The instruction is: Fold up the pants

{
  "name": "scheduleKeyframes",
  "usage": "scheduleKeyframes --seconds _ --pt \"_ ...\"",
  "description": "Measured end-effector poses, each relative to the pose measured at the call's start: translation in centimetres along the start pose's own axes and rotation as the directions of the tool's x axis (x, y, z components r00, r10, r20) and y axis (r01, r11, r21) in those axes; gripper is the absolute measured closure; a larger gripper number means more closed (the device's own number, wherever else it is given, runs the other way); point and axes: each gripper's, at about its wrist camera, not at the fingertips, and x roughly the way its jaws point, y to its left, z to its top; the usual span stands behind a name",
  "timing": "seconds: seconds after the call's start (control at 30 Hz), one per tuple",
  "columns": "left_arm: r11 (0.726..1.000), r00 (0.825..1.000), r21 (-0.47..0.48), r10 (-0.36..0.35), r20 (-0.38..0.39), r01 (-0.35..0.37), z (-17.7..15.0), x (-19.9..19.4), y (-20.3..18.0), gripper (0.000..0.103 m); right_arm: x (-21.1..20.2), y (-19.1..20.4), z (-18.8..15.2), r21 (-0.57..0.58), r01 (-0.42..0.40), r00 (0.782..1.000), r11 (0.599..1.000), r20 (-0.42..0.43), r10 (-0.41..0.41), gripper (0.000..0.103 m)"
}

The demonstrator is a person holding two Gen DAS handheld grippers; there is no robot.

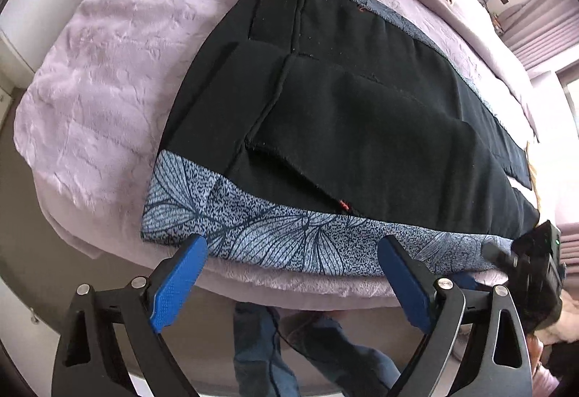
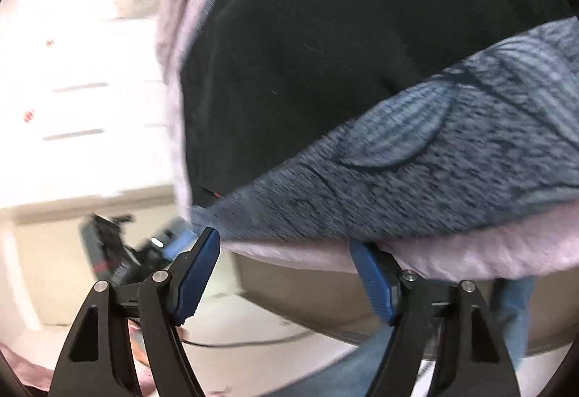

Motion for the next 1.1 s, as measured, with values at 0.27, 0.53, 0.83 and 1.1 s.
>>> scheduleKeyframes --seconds 0.27,0.53,0.83,1.1 --pt "0.977 0.988 -0.161 -0.148 -0.032 0.141 -1.9 0.8 -0.2 0.007 -0.2 3.2 2.2 0.022 -0.155 0.986 0.988 0.065 0.153 0.025" --pt "0.929 0.976 -0.298 -0.214 0.047 0.219 1.5 2.4 0.2 0.036 -2.9 5.9 3.1 -0.042 -0.184 0.981 0.982 0.055 0.186 0.025" --pt "0.97 0.986 -0.18 -0.167 -0.013 0.162 4.1 3.2 -0.1 0.072 -2.9 -1.4 1.8 0.193 -0.13 0.983 0.972 0.155 0.101 0.093" --pt "0.989 0.988 -0.061 -0.126 0.085 0.131 8.5 -1.7 -3.8 0.072 -6.0 4.5 4.7 -0.011 -0.056 0.988 0.998 0.146 0.057 0.095"
